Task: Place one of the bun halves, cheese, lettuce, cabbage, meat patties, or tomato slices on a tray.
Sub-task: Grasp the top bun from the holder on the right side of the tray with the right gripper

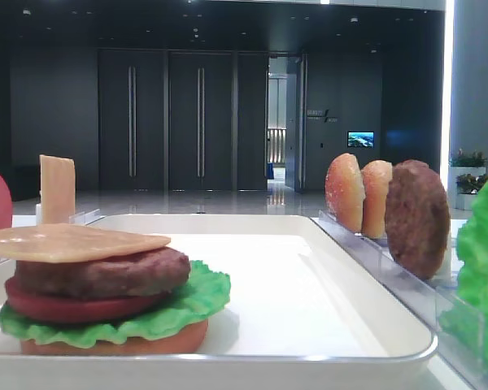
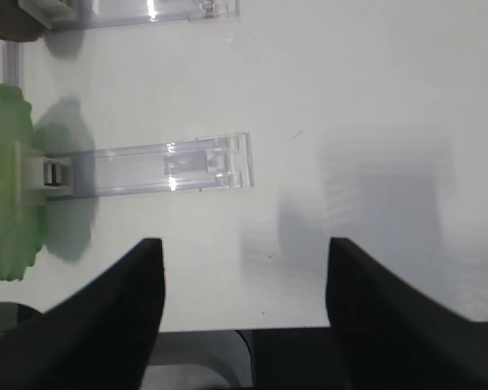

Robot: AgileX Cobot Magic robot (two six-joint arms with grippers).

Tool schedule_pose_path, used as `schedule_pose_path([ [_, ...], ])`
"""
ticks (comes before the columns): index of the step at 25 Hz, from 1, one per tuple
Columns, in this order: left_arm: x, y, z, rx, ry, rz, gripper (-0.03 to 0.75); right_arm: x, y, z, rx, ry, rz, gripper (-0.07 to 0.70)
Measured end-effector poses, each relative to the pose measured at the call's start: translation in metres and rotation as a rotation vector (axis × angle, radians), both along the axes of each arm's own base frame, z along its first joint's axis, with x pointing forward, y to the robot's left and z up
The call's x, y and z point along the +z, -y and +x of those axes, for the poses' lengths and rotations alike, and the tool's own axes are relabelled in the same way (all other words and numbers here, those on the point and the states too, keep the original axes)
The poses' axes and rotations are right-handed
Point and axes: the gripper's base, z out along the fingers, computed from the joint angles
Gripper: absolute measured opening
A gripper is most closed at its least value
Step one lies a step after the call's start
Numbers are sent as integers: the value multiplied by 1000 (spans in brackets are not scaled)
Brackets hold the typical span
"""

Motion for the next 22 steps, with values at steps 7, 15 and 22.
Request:
schedule_pose_path([
  [7, 0, 0, 0, 0, 0, 0, 0, 6, 2, 46, 54, -68, -23, 417],
  [15, 0, 0, 0, 0, 0, 0, 0, 16, 4, 86, 63, -69, -30, 417],
  [22, 0, 0, 0, 0, 0, 0, 0, 21, 5, 127, 61, -75, -30, 417],
])
